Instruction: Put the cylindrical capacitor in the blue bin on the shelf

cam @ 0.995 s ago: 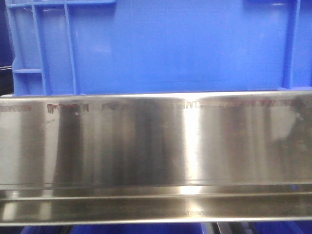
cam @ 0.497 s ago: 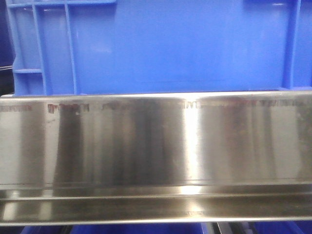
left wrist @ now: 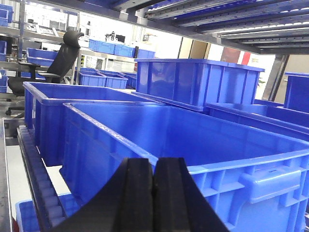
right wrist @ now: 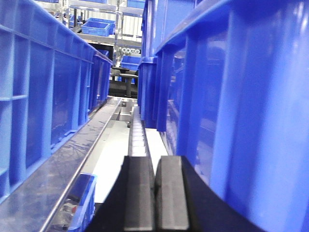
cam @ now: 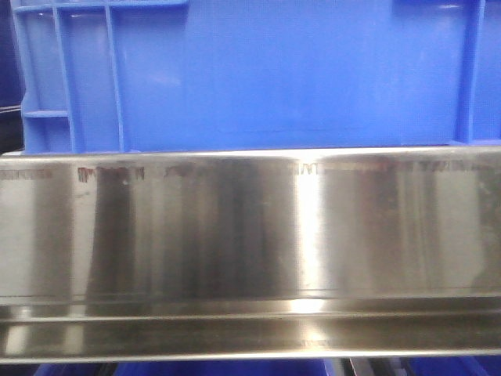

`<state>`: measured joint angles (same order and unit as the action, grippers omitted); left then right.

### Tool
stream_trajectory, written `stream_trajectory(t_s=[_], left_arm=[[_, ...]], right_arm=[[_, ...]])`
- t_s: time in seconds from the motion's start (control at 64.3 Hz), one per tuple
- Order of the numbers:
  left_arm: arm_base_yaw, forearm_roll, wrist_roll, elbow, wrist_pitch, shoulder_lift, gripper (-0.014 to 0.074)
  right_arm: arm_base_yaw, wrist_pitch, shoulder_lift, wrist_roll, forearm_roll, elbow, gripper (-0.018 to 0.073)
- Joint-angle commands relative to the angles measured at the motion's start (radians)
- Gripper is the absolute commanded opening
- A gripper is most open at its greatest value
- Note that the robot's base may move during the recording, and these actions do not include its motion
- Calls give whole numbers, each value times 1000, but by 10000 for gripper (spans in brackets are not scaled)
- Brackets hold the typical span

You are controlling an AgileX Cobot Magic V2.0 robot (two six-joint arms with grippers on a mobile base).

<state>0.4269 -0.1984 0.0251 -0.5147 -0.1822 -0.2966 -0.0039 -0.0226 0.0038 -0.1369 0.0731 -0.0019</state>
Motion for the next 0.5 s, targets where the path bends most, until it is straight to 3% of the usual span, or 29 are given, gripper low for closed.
stream_trajectory(t_s=[0.0, 0.482], left_arm=[[3, -5, -7, 0, 14, 5, -111], [3, -5, -7, 0, 14, 5, -111]], right_arm=[[-6, -11, -4, 4, 3, 2, -162], [-6, -11, -4, 4, 3, 2, -162]])
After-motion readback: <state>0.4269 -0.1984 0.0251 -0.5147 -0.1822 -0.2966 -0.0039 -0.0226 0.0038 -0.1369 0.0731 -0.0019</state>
